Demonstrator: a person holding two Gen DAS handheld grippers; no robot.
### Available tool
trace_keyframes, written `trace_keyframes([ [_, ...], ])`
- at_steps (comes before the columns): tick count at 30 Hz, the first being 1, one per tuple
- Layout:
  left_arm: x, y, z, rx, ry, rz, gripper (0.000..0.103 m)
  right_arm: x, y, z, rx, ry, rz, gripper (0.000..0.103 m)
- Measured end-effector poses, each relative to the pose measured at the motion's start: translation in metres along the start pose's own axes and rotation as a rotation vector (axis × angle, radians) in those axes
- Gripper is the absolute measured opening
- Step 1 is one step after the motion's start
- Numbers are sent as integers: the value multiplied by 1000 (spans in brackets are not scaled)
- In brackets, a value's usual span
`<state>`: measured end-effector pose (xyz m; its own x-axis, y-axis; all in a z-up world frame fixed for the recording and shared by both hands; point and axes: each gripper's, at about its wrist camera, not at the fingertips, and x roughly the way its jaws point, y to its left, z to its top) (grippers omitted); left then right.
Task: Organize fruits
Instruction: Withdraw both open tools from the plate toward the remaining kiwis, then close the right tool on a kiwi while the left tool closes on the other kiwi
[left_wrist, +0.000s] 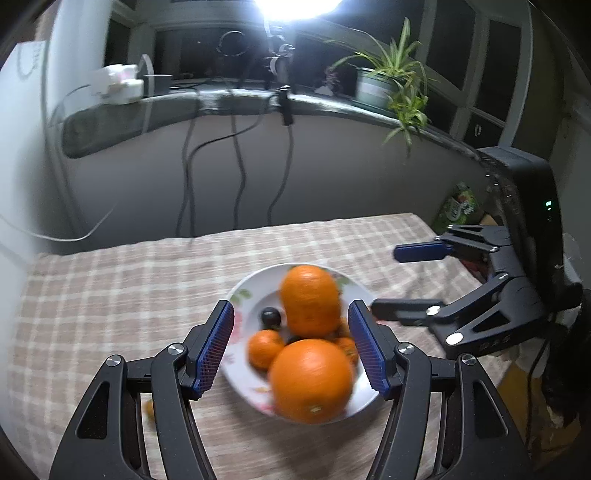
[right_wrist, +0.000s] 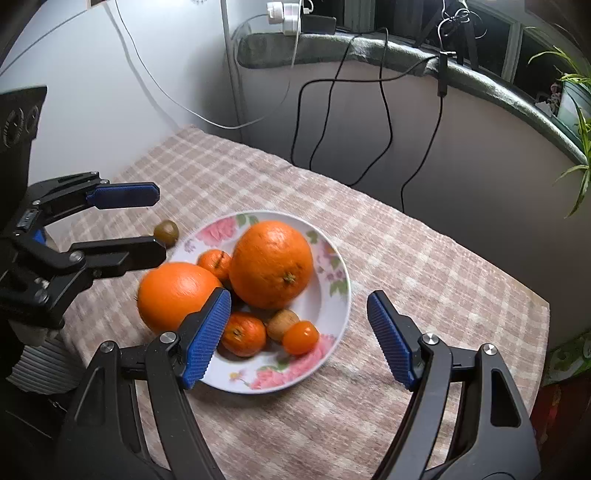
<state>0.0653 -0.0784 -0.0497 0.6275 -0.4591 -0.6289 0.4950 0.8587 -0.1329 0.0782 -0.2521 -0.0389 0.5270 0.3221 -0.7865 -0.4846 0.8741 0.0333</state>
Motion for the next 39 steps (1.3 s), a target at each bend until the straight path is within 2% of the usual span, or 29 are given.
trace_keyframes([
  [12, -25, 60, -24, -94, -13, 97, 64, 4, 24, 43, -58, -14, 107, 79],
  [21, -15, 75, -56, -108, 56, 116, 54, 41, 62, 76, -106, 65, 238, 78],
  [24, -11, 81, -63, -120, 78, 115, 50, 58, 75, 82, -118, 118, 277, 67],
  [27, -4, 87, -69, -128, 101, 117, 45, 76, 86, 87, -115, 172, 314, 63],
  [30, 2, 93, -74, -138, 124, 113, 44, 94, 96, 90, -113, 235, 350, 53],
  [39, 13, 109, -82, -178, 165, 94, 39, 135, 125, 94, -132, 369, 398, 46],
])
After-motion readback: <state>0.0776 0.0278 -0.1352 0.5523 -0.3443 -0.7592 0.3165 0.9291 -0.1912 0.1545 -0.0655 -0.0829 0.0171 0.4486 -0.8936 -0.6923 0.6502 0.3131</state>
